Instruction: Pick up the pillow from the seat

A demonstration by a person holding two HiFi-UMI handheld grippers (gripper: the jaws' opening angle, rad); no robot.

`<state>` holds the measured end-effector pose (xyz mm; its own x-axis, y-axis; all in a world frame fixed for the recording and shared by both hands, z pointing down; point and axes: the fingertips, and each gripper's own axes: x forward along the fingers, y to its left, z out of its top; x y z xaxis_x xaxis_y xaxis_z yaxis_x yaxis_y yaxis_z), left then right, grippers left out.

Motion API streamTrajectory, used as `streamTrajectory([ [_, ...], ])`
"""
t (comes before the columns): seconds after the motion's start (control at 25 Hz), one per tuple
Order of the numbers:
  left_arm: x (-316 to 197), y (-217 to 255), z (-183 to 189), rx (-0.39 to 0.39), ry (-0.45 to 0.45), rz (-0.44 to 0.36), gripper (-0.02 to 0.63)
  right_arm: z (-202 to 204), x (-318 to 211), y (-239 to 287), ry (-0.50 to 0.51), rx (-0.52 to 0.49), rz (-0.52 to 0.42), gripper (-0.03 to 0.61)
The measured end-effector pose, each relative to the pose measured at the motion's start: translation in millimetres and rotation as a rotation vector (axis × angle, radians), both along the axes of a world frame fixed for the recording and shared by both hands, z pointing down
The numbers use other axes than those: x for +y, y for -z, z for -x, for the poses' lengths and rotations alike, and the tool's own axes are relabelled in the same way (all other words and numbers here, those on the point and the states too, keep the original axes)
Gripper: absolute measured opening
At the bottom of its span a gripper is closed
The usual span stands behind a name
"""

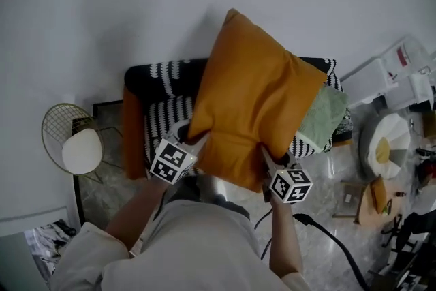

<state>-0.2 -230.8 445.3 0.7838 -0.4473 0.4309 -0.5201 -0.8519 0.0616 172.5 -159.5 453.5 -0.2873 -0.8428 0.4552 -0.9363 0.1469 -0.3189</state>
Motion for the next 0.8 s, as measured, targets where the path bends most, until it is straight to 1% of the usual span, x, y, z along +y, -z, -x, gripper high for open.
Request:
streamTrajectory([
  [0.24, 62, 33, -11, 0.028, 0.089, -0.060, 0.147, -17, 47, 33, 0.085, 0.027, -0.066, 0.175],
  [0.44, 116, 43, -18, 0.035, 0.171, -0.095, 0.149, -28, 86, 43, 0.156, 0.065, -0.101, 0.178],
  [0.6, 154, 41, -15, 0.034, 0.238, -0.117, 0.149, -27, 117, 42, 0.222, 0.060, -0.109, 0.178],
  [0.8, 195, 48, -4, 0.026, 0.298, -0.142, 0.150, -17, 145, 48, 0.292, 0.061, -0.137, 0.178],
])
